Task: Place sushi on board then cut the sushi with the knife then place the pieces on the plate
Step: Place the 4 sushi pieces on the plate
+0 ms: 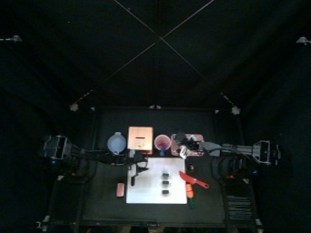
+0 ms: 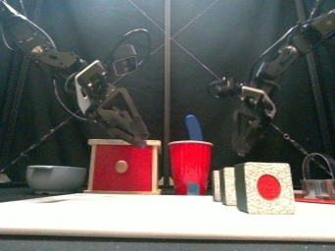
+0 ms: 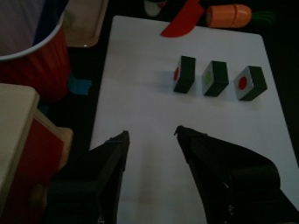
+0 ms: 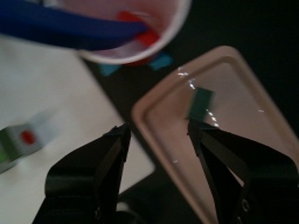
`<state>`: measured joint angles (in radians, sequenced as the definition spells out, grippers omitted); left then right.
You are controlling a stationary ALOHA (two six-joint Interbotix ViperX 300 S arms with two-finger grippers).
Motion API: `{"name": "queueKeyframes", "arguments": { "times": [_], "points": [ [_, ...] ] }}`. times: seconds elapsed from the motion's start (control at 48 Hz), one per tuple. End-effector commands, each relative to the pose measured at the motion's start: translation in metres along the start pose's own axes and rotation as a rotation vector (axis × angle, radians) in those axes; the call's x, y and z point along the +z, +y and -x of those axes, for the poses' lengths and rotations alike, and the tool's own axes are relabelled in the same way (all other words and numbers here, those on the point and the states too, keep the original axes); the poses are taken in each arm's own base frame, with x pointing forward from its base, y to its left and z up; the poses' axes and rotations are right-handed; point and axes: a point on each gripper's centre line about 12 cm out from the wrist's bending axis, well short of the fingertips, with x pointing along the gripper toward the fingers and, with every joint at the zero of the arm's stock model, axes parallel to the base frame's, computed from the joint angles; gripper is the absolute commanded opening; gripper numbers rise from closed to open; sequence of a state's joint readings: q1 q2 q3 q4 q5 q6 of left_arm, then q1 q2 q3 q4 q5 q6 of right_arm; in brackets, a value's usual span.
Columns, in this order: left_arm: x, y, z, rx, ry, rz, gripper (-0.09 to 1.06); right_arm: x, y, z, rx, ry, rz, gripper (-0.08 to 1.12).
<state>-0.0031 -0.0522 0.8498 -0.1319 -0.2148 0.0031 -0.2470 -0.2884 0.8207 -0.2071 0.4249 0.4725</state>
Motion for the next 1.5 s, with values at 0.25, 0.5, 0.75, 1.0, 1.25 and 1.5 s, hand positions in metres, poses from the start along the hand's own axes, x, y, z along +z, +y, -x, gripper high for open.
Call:
{"name": "queueKeyframes", "arguments": {
  "times": [0.25,0.5,0.75,1.0,1.25,1.5],
  "points": [
    [0.006,-0.001,0.0,-0.002,-0.02,0.002,0.84,-0.002,0.092,0.022,0.245,-0.093,0.169,0.88],
    [0.006,0.001,0.0,0.002,-0.017,0.004,0.84,-0.007,0.123,0.008,0.312,-0.094,0.206,0.88],
    [0.005,0.001,0.0,0.003,-0.008,0.005,0.84,-0.01,0.135,-0.015,0.307,-0.057,0.228,0.88],
    [0.004,0.002,0.0,0.004,-0.004,0.005,0.84,-0.02,0.137,-0.042,0.27,0.005,0.261,0.88],
    [0.002,0.002,0.0,0.004,0.0,0.005,0.84,-0.023,0.13,-0.057,0.24,0.034,0.26,0.84],
    [0.0,0.002,0.0,0.004,0.004,0.004,0.84,-0.019,0.124,-0.064,0.22,0.042,0.236,0.63]
  ]
}}
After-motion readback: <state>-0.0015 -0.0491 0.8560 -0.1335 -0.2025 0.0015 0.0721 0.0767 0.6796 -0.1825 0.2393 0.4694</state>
